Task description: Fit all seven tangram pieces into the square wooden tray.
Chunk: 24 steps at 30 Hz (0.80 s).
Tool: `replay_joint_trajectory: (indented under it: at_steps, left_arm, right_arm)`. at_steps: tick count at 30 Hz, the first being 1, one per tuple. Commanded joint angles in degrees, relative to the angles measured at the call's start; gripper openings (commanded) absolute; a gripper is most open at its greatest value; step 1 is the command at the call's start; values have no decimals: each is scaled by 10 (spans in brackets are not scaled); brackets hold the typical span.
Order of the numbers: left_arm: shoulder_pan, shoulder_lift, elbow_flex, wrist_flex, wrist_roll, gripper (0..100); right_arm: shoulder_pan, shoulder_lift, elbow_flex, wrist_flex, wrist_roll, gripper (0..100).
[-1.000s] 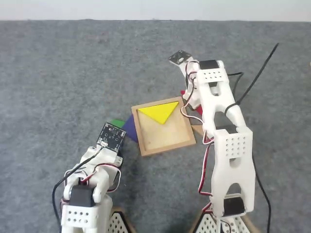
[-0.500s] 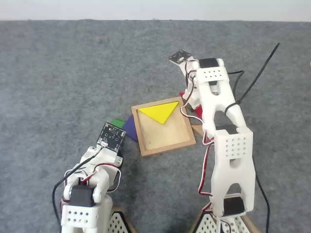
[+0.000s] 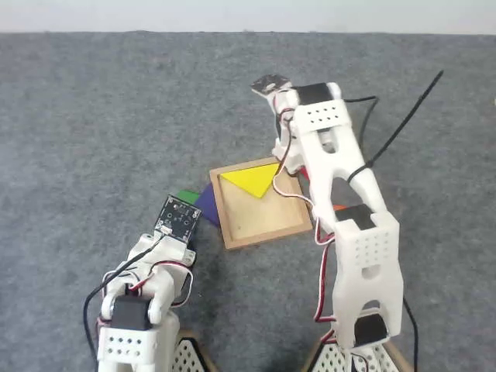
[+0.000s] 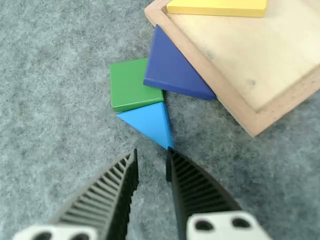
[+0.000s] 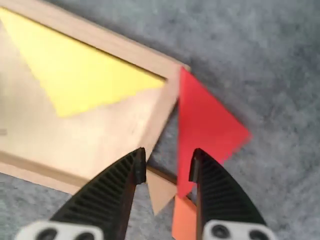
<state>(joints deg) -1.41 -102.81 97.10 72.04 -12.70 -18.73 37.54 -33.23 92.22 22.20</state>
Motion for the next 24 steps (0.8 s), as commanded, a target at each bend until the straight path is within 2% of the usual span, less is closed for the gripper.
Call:
replay_joint_trajectory:
  at_steps: [1,5,11,15,24]
  left_arm:
    - [-1,-11,-6,4,-4,93]
    - [-1,-11,-6,4,-4,93]
    - [-1,-11,-6,4,-4,93]
    - [-1,-11,-6,4,-4,93]
    - [-1,-11,-6,4,-4,93]
  right_arm:
    - [15,-36,-25,0,12,145]
    - [24,-9,-24,16,66,215]
    - [42,29,-25,-19,131,311]
    - [57,69,-25,-42,162,311]
    - [59,106,-25,-92,167,310]
